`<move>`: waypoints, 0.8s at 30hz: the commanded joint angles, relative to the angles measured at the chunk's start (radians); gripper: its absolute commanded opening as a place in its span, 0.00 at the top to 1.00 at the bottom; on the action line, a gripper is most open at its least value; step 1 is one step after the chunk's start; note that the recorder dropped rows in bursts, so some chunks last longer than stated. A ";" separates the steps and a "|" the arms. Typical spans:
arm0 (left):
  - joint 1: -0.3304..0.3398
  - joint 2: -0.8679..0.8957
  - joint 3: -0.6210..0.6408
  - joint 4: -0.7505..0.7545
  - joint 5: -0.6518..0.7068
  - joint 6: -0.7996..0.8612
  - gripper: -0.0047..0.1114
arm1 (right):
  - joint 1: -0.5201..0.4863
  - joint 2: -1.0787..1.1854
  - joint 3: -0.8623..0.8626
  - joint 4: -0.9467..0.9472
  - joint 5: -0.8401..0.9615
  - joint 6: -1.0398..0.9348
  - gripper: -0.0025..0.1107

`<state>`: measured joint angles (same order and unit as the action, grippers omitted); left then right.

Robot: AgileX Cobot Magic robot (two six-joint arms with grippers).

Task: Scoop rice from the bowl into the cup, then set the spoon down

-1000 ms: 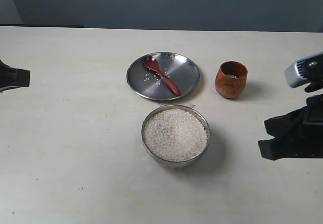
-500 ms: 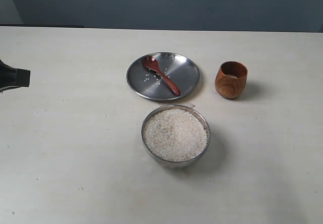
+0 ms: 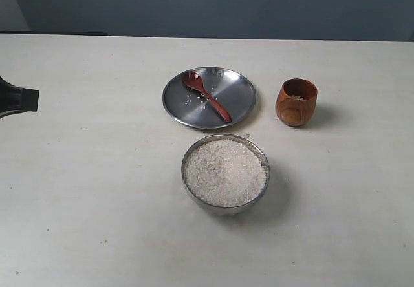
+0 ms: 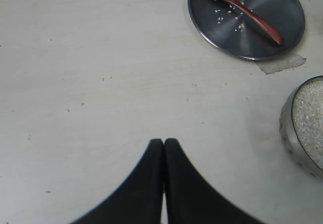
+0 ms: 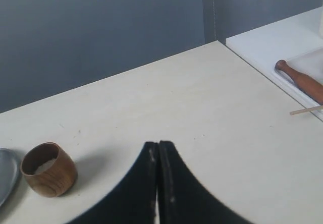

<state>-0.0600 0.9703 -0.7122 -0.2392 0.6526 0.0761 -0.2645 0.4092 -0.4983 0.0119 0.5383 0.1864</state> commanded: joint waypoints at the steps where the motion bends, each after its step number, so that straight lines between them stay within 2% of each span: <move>1: -0.003 0.002 -0.005 -0.003 -0.008 0.000 0.96 | -0.006 -0.005 0.003 -0.002 -0.004 0.000 0.98; 5: -0.003 0.002 -0.005 -0.003 -0.008 0.000 0.96 | -0.006 -0.004 0.004 0.007 -0.042 -0.010 0.98; 11: -0.003 0.002 -0.005 -0.003 -0.008 0.000 0.96 | -0.003 -0.004 0.080 -0.216 -0.212 -0.062 0.98; 16: -0.003 0.002 -0.005 -0.003 -0.008 0.000 0.96 | -0.003 -0.006 0.198 -0.221 -0.406 -0.062 0.98; 24: -0.003 0.002 -0.005 -0.003 -0.008 0.000 0.96 | -0.003 -0.100 0.344 -0.221 -0.570 -0.062 0.98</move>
<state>-0.0600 0.9703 -0.7122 -0.2392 0.6526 0.0761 -0.2645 0.3535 -0.1914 -0.1986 0.0447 0.1305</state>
